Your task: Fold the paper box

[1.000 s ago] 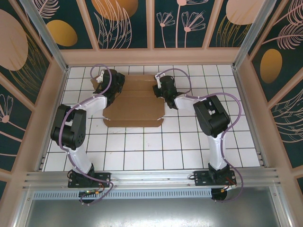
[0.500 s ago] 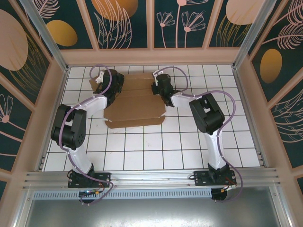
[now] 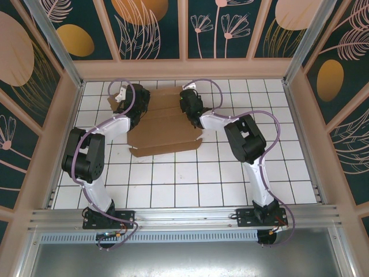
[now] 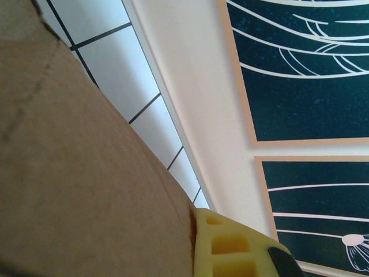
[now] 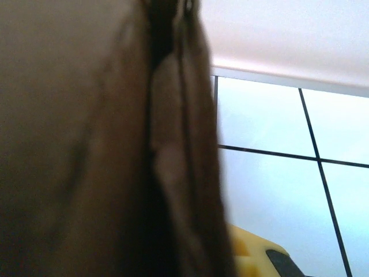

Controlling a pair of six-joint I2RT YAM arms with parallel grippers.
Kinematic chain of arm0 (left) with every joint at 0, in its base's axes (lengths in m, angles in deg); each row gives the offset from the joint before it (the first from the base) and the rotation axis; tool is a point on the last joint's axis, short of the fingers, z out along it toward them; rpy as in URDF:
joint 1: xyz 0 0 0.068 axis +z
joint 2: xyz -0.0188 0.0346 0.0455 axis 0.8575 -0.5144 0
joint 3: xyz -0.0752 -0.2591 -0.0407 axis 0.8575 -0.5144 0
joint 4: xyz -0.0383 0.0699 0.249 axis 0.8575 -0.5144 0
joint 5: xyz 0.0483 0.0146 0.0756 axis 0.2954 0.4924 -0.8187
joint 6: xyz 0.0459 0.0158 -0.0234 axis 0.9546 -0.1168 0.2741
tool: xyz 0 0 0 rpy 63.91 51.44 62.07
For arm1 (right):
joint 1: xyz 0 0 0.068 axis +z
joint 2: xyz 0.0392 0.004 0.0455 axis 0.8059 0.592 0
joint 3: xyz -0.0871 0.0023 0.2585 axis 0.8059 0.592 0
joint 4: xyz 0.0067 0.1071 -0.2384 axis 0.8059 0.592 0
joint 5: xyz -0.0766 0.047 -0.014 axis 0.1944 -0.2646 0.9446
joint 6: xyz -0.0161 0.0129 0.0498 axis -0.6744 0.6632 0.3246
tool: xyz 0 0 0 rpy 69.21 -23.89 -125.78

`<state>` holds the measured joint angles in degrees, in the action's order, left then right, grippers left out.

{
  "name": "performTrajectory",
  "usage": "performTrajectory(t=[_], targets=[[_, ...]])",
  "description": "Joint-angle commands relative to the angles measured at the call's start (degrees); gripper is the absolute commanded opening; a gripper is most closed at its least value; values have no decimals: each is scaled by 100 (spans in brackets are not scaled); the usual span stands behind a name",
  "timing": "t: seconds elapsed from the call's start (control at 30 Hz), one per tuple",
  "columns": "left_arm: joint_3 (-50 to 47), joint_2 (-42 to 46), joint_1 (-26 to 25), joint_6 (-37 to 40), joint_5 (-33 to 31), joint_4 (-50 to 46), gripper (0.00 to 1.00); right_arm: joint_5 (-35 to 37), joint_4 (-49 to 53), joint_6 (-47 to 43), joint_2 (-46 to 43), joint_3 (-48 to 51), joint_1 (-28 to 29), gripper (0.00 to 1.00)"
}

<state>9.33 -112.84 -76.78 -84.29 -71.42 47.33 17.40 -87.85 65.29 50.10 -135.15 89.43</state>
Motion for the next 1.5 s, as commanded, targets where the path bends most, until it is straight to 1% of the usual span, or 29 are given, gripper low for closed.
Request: performTrajectory(t=[0.0,0.03,0.1,0.2,0.23,0.3,0.33,0.4,0.43,0.47,0.5,0.53,0.6,0.67,0.77,0.83,0.9,0.93,1.0,1.03,1.1,1.17,1.33,1.4,1.47], targets=[[-249,63,-270,153,705,-1415,0,-2,548,-512,44,212,-225,11],[-268,111,-284,135,741,-1438,0,-424,351,-556,-121,429,-269,13],[-359,214,-315,98,824,-1437,0,-1118,8,-737,-406,836,-345,13],[-614,444,-463,72,981,-1305,0,-1703,2,-1100,-538,999,-408,10],[-726,525,-536,55,1020,-1233,3,-1870,0,-1241,-574,1062,-408,8],[-898,704,-619,61,1104,-1118,12,-2201,-108,-1459,-682,1254,-405,6],[-976,783,-642,92,1131,-1088,18,-2350,-262,-1566,-772,1436,-547,6],[-1111,900,-641,210,1174,-1036,27,-2474,-466,-1653,-924,1688,-608,6],[-1147,978,-643,320,1120,-1034,33,-2495,-507,-1662,-976,1776,-640,6],[-1284,1044,-643,392,1024,-1075,43,-2495,-549,-1669,-1029,1838,-666,6],[-1399,1105,-643,442,956,-1073,52,-2649,-563,-1669,-1061,1902,-695,6],[-1509,1178,-643,500,932,-996,59,-2681,-548,-1682,-1096,1932,-719,6],[-1644,1229,-643,614,968,-829,66,-2691,-495,-1635,-1114,1948,-745,6],[-1706,1180,-641,633,993,-737,66,-2793,-424,-1581,-1138,1937,-773,7],[-1717,1027,-635,595,1037,-525,60,-2956,-322,-1546,-1167,1920,-770,8],[-1640,921,-632,574,1029,-485,52,-3043,-266,-1541,-1166,1904,-778,11],[-1544,831,-626,541,1007,-509,41,-3059,-247,-1541,-1187,1928,-786,15],[-1510,818,-628,516,1002,-513,38,-3094,-275,-1533,-1211,1963,-795,20],[-1492,807,-624,476,996,-495,35,-3235,-476,-1484,-1339,2149,-838,38],[-1497,816,-626,457,982,-507,34,-3392,-640,-1422,-1432,2284,-875,46],[-1508,850,-626,393,890,-570,34,-3728,-1209,-1215,-1729,2704,-980,60],[-1540,886,-630,354,825,-604,34,-4006,-1921,-936,-2035,3191,-1119,65],[-1506,891,-626,282,795,-667,36,-4332,-3952,-28,-2605,4421,-1486,67],[-1407,869,-618,297,804,-737,36,-4164,-4640,125,-2638,4801,-1551,66],[-1353,860,-621,299,809,-758,36,-4416,-5082,57,-2594,5028,-1602,66]])
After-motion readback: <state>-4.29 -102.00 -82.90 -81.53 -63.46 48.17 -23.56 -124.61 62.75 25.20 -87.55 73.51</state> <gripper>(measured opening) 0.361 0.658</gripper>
